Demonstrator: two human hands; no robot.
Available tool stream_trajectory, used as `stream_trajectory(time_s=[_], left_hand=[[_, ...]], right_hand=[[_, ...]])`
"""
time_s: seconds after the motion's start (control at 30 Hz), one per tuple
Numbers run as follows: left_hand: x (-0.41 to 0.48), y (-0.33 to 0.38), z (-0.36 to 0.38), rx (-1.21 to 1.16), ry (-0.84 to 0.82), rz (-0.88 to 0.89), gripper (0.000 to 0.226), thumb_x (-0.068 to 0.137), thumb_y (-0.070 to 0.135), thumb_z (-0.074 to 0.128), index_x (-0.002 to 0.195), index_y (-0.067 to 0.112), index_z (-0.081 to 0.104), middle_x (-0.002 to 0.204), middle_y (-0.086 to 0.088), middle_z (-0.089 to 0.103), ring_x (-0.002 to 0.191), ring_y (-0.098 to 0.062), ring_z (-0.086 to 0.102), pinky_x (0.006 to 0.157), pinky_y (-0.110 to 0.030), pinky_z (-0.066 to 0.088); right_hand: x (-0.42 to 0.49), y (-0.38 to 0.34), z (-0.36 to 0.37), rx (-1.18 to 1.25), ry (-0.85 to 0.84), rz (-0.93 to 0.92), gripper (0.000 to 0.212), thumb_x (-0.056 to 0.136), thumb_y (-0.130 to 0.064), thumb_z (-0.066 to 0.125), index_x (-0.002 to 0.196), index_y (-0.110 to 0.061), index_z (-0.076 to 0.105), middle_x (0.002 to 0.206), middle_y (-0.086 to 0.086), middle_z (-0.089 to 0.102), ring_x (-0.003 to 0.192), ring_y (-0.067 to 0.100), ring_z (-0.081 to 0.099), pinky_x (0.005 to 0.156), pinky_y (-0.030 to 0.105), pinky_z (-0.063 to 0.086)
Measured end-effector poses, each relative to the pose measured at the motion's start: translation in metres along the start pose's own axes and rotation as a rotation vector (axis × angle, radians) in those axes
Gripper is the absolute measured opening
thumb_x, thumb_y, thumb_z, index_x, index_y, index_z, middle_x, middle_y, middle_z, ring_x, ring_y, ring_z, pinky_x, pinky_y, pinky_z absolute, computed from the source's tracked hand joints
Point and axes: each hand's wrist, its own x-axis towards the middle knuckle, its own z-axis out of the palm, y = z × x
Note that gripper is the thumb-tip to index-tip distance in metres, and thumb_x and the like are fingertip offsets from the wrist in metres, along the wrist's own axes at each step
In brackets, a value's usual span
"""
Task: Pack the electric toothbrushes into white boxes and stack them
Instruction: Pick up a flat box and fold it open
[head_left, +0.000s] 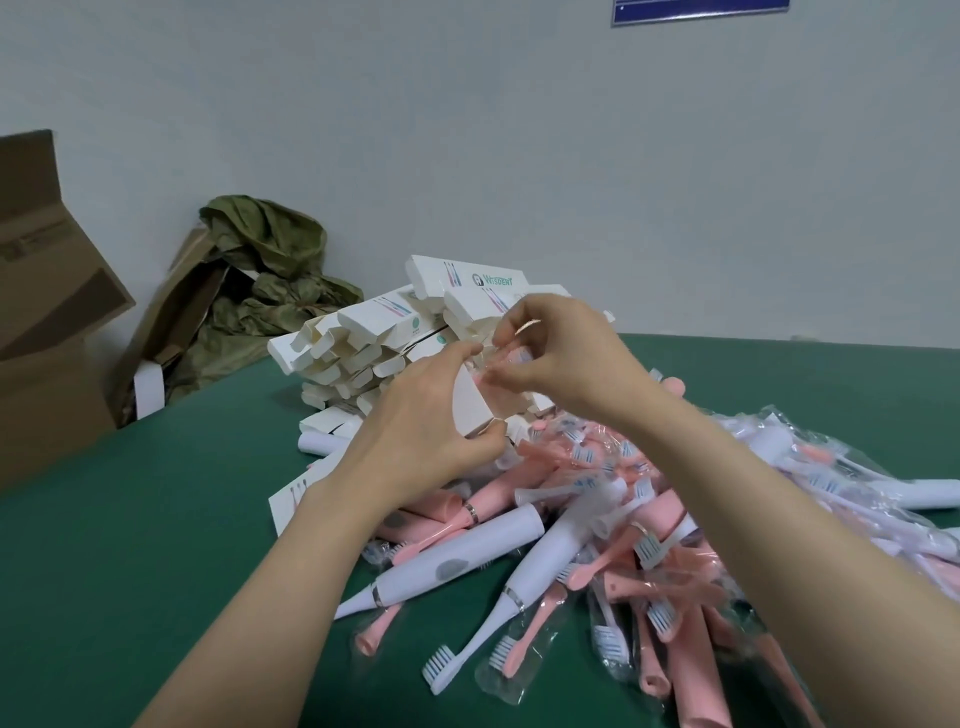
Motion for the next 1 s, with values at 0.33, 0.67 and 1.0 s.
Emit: stream_trajectory(time_s=[0.33,0.67,1.0], left_hand=[[0.002,-0.001,-0.002,-0.031,0.017,-0.015,0.073,0.066,0.049,0.057,0.134,0.025,0.045,0.121,0.005,0.060,0.110,-0.013,0.054,0.089,-0.029,0.044],[0.001,0.000,-0.004,-0.026,0.036,-0.012,0.078,0.064,0.057,0.048,0.133,0.022,0.046,0.121,0.003,0.060,0.109,-0.015,0.054,0.087,-0.027,0.042],[0.001,0.000,-0.005,-0.057,0.009,0.026,0.081,0.065,0.059,0.060,0.138,0.030,0.038,0.133,0.009,0.051,0.121,-0.007,0.044,0.095,-0.024,0.035]], right_hand=[[-0.007,0.012,-0.002,0.284,-0.191,0.104,0.034,0.087,-0.001,0.057,0.113,-0.024,0.062,0.108,0.004,0.064,0.086,0.017,0.062,0.072,0.041,0.052],[-0.007,0.009,0.019,-0.012,0.258,-0.046,0.013,0.075,-0.020,0.079,0.075,-0.016,0.067,0.061,-0.015,0.058,0.053,-0.006,0.050,0.056,0.009,0.038],[-0.005,0.018,0.009,0.005,0.084,0.065,0.019,0.087,-0.027,0.065,0.104,-0.017,0.063,0.090,-0.005,0.066,0.061,-0.005,0.056,0.059,0.011,0.045]])
